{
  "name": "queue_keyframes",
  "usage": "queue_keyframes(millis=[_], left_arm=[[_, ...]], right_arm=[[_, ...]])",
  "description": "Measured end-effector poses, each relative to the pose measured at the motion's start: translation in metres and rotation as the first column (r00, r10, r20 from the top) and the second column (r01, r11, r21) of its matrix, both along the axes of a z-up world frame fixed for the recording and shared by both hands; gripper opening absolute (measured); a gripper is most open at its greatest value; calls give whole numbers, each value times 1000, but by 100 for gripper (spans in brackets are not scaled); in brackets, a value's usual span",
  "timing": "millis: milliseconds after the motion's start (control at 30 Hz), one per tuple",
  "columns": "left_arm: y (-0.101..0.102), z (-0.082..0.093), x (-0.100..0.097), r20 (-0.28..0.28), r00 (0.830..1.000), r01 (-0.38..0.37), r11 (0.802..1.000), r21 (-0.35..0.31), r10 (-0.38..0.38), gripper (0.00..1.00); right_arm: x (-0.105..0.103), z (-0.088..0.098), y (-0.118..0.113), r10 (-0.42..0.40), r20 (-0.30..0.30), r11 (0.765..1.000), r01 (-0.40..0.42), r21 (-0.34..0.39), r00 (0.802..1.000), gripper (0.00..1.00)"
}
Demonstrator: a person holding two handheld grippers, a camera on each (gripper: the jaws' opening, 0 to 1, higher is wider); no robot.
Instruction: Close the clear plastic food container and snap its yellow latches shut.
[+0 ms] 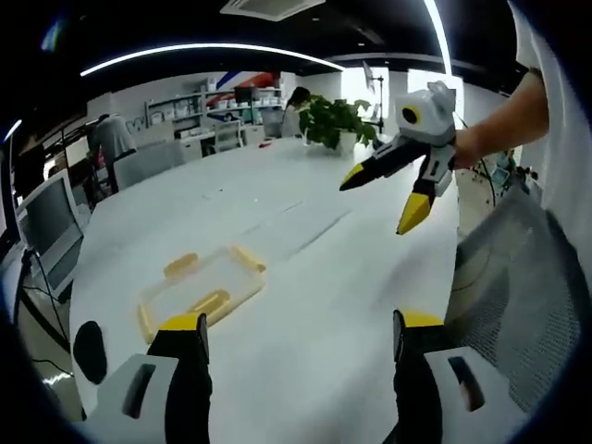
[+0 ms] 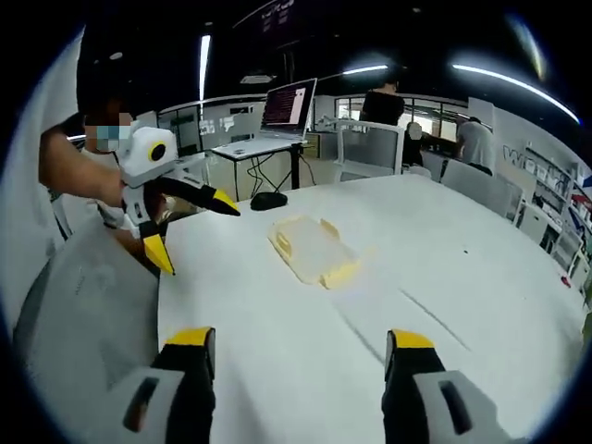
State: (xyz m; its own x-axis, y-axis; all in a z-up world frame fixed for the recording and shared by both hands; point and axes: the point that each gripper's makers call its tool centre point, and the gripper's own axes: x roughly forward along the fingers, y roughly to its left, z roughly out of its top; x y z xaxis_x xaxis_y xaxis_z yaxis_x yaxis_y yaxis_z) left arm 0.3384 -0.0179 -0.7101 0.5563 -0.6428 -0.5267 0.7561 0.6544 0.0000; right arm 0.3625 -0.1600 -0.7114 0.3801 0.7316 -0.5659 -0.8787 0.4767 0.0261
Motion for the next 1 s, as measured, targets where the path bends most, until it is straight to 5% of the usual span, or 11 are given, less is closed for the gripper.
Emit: queue_keyframes(millis=[1000], left_arm=[[22, -12, 48, 19, 1000, -12, 997, 79, 11, 80]], right_arm=[[45, -3, 34, 84, -18, 996, -84, -13, 996, 74]])
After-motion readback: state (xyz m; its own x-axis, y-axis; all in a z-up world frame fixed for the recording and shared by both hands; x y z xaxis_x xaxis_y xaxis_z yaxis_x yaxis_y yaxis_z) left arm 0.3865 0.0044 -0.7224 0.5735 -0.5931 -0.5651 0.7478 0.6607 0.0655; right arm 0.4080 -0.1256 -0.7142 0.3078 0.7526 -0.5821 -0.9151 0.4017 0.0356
